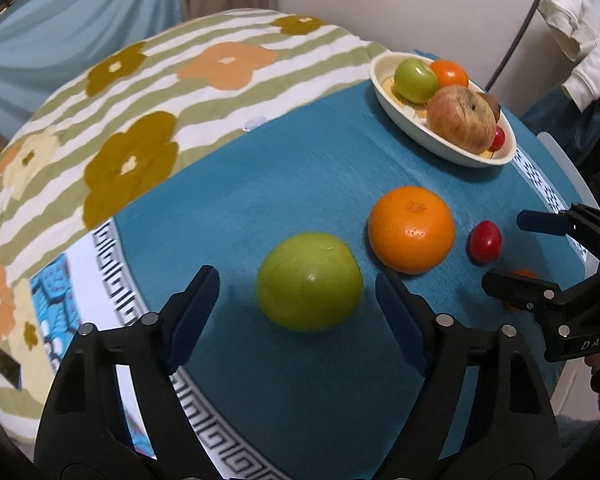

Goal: Organize fruits
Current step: 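Withdraw both tools from the plate toward the green apple and tomato, then grasp the green apple with the left tool while the right tool grasps the red tomato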

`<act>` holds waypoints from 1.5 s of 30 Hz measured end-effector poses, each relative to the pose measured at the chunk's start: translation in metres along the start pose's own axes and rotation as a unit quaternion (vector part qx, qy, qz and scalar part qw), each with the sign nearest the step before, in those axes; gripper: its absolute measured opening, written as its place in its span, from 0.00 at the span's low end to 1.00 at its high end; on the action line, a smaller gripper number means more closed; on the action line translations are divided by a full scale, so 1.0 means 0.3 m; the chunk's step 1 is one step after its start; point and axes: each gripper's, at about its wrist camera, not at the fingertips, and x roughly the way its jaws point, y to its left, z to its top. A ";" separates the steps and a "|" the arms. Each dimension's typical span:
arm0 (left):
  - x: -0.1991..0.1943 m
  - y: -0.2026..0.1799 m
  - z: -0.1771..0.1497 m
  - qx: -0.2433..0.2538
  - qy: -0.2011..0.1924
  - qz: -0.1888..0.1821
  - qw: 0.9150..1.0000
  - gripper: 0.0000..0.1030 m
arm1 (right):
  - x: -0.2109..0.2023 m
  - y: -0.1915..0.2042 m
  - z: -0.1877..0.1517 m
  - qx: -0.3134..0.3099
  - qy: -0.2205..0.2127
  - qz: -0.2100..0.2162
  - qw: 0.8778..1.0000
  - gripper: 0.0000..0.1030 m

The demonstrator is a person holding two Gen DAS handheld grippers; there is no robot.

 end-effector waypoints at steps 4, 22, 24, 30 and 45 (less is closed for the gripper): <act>0.042 -0.018 0.004 0.014 0.008 -0.006 1.000 0.70 | 0.019 0.003 0.000 0.000 0.004 -0.006 1.000 0.78; 0.037 -0.017 -0.034 0.009 0.017 0.005 1.000 0.60 | 0.053 0.031 0.000 -0.044 0.009 -0.044 0.998 0.50; 0.030 -0.012 -0.043 0.004 0.019 0.007 1.000 0.60 | 0.053 0.035 -0.002 -0.051 0.009 -0.051 0.997 0.47; 0.007 -0.005 -0.067 -0.006 0.020 0.011 1.000 0.60 | 0.037 0.058 -0.006 -0.084 0.000 -0.065 0.994 0.32; -0.210 -0.028 -0.085 -0.041 -0.020 0.029 0.999 0.60 | -0.105 0.093 0.012 -0.077 -0.024 0.000 0.997 0.32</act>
